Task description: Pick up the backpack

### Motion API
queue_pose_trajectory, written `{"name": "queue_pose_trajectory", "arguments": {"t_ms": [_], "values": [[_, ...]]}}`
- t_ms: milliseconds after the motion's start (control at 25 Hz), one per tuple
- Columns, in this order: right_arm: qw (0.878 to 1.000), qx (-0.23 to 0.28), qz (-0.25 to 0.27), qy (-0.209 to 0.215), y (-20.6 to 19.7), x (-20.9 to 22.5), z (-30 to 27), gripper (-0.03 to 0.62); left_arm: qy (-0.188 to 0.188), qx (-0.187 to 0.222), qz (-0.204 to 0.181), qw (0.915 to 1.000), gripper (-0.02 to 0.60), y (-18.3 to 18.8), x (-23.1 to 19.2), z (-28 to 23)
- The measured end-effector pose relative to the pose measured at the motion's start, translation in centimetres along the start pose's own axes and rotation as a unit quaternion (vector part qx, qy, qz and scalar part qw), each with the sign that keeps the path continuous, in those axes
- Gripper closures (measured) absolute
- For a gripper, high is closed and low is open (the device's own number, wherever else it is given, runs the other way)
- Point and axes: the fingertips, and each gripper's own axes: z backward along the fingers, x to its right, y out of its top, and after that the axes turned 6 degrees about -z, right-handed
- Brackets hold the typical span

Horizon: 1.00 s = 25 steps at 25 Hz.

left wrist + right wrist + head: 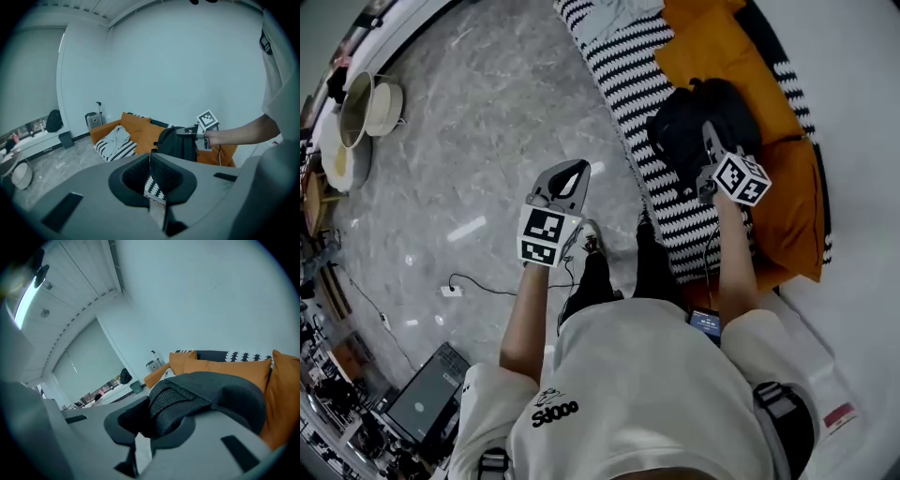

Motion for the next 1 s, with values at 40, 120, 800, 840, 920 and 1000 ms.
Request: {"name": "queue_pose_trajectory", "arguments": {"t_ms": [40, 120, 800, 840, 920, 1000], "values": [[1.0, 0.006, -0.003, 0.001, -0.5, -0.9, 0.6, 0.53, 0.005, 0.005, -0.003, 1.0, 0.555, -0.6, -0.5, 1.0], [1.0, 0.02, -0.007, 0.001, -1.8, -2.8, 2.0, 0.53, 0.016, 0.014, -0.014, 0.9997, 0.555, -2.2, -1.4, 3.1], [0.976, 0.124, 0.178, 0.02, -1.0, -26.2, 20.6, 0.53, 0.02, 0.123, -0.053, 0.9908, 0.555, -3.7, -3.5, 22.6], [0.974, 0.128, 0.186, 0.023, -0.9, -27.2, 21.3, 0.53, 0.019, 0.129, -0.057, 0.9899, 0.555, -3.3, -3.5, 23.1], [0.97, 0.136, 0.201, 0.026, -1.0, -29.4, 22.9, 0.53, 0.016, 0.141, -0.063, 0.9878, 0.555, -2.9, -3.6, 24.4], [0.965, 0.146, 0.215, 0.026, -1.2, -31.3, 24.3, 0.53, 0.014, 0.153, -0.072, 0.9854, 0.555, -2.4, -3.8, 25.7]]}}
